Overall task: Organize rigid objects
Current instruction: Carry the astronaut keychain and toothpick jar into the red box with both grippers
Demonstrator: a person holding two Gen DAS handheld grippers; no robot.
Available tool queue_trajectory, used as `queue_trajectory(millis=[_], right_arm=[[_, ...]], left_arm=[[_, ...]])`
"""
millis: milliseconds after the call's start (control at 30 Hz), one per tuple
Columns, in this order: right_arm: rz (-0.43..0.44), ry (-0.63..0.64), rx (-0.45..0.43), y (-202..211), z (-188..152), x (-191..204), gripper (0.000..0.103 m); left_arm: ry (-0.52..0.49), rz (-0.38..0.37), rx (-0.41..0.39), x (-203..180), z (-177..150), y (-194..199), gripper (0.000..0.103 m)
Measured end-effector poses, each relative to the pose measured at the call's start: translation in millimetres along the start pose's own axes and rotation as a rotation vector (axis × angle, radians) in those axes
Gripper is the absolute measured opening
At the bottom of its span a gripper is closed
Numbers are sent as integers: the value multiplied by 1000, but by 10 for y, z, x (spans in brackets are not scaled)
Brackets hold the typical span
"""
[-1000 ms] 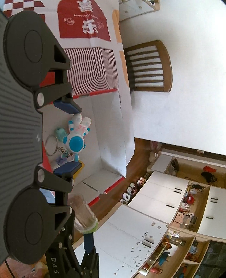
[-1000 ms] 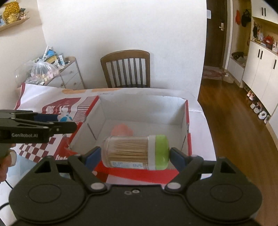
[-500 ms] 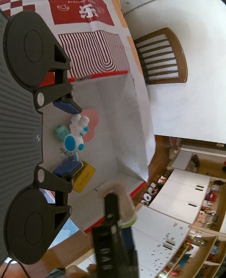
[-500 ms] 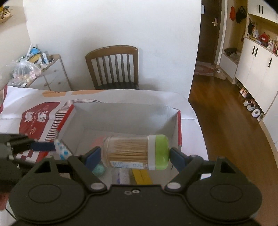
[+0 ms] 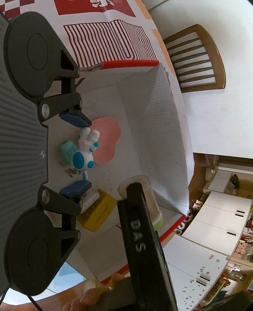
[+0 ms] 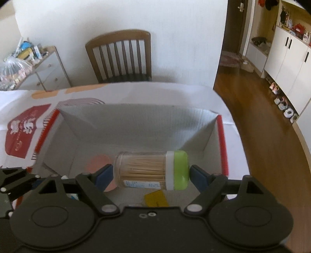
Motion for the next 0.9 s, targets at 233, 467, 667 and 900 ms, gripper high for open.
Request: queue_trajectory(millis=[233, 467, 667, 900], right_arm=[[-7, 6, 58, -228, -7, 14, 85], [-36, 12, 112, -354, -35, 19, 85], [-52, 31, 131, -400, -51, 94, 85], [-60, 30, 143, -437, -68, 82, 85]], left_arm=[[-6, -10, 44, 5, -16, -158, 60], [0, -17, 81, 15, -16, -257, 60], [17, -33, 117, 61, -56, -334, 60], [39, -30, 131, 75, -55, -334, 60]])
Point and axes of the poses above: each gripper's, at about its wrist camera, not at the fingertips, and y roughly against the way its jaws point, x to its left, z to its top, the point moved 5 cm from there along -y, roughly the way its jaws point, and after that the axes turned 7 degrees about -y, right-handed, at the moved point
